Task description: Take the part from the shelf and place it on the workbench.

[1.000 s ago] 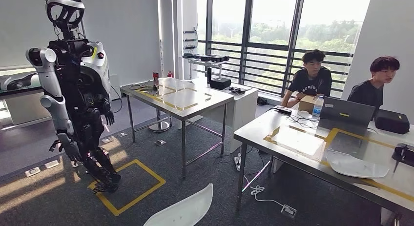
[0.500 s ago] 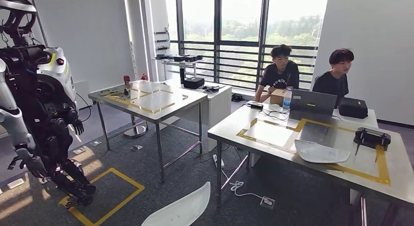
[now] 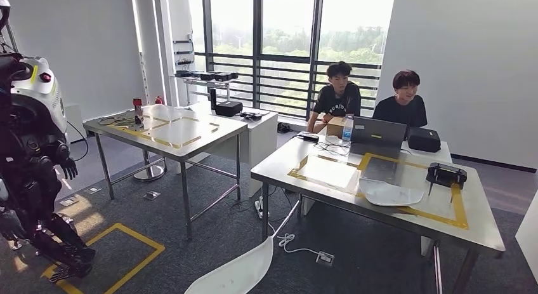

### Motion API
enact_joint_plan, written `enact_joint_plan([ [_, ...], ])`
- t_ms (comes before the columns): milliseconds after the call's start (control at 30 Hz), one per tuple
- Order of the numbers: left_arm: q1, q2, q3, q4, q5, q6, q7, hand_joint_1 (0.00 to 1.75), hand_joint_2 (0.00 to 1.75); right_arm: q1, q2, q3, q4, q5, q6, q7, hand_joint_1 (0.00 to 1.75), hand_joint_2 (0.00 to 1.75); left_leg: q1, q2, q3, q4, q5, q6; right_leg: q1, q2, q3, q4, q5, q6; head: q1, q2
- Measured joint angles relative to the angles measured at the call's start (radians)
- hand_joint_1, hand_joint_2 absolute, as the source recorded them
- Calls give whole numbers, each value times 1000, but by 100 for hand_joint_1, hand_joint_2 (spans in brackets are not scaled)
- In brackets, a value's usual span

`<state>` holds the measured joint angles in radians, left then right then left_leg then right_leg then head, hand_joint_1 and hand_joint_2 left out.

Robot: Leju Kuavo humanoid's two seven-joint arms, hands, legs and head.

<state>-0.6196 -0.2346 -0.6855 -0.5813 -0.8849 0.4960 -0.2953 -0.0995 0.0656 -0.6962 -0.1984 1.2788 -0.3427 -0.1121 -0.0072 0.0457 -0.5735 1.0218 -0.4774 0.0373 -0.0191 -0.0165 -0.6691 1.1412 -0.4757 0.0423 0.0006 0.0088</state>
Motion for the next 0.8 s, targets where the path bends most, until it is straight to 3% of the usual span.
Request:
enact_joint_plan([
  [67,0,2,0,0,13,1,-6,175,175,-8,0,0,0,7,5,7,0,0,-4,14,0,4,-6,-9,6,-24,55,-107,32,-10,-1,0],
  [100,0,2,0,0,18,1,-12,175,175,-11,0,0,0,8,6,9,0,0,-6,19,1,4,-8,-14,10,-28,62,-124,32,-16,-1,0],
  [167,0,3,0,-1,25,-2,-23,175,175,-12,0,0,0,9,8,13,0,0,-8,29,5,1,-11,-25,10,-14,62,-127,33,-27,-1,0],
  [233,0,4,0,-3,27,-5,-34,175,175,-10,0,0,0,6,7,10,0,0,-6,13,-3,25,-30,-37,4,-1,64,-132,37,-37,-2,0],
  [333,4,5,0,-2,26,-6,-43,175,175,-8,0,0,0,-1,5,2,0,0,0,-32,-80,191,-117,-49,0,19,66,-134,38,-47,-4,0],
  [367,7,5,0,0,26,-7,-43,175,175,-7,0,0,0,-4,5,-1,0,0,1,-37,-110,251,-138,-50,-1,28,66,-134,38,-48,-5,0],
  [400,10,5,0,1,25,-7,-43,175,175,-5,0,0,0,-7,4,-3,0,0,2,-38,-128,284,-141,-50,-1,38,66,-133,38,-48,-5,0],
  [433,11,5,0,2,24,-7,-43,175,175,-4,0,0,0,-9,4,-4,0,0,3,-39,-129,279,-124,-49,-1,48,66,-132,37,-48,-6,0],
  [467,11,4,0,2,23,-7,-43,175,175,-3,0,0,0,-10,4,-4,0,0,4,-43,-110,234,-90,-48,-2,58,67,-130,36,-46,-6,0],
  [533,9,3,0,3,22,-7,-44,175,175,-3,1,0,0,-11,4,-4,0,0,8,-69,-48,95,-24,-46,-2,79,66,-124,33,-40,-6,0],
  [600,8,2,0,3,21,-9,-48,175,175,-3,1,-1,0,-11,3,-4,0,0,9,-90,-12,21,-4,-41,-3,95,61,-120,33,-27,-5,0],
  [667,7,-1,0,3,25,-15,-54,175,175,0,0,-1,0,-11,2,-4,0,0,6,-84,-8,16,-5,-30,-5,109,56,-123,37,-14,-3,0],
  [733,5,-6,0,3,30,-19,-60,175,175,4,0,-1,0,-11,2,-4,0,0,8,-71,-8,11,1,-16,-6,93,48,-109,28,-5,-1,0],
  [800,2,-9,0,3,33,-21,-61,175,175,2,-2,-2,0,-11,2,-4,0,0,9,-55,-8,7,3,-5,-3,52,7,-24,-19,1,3,0],
])
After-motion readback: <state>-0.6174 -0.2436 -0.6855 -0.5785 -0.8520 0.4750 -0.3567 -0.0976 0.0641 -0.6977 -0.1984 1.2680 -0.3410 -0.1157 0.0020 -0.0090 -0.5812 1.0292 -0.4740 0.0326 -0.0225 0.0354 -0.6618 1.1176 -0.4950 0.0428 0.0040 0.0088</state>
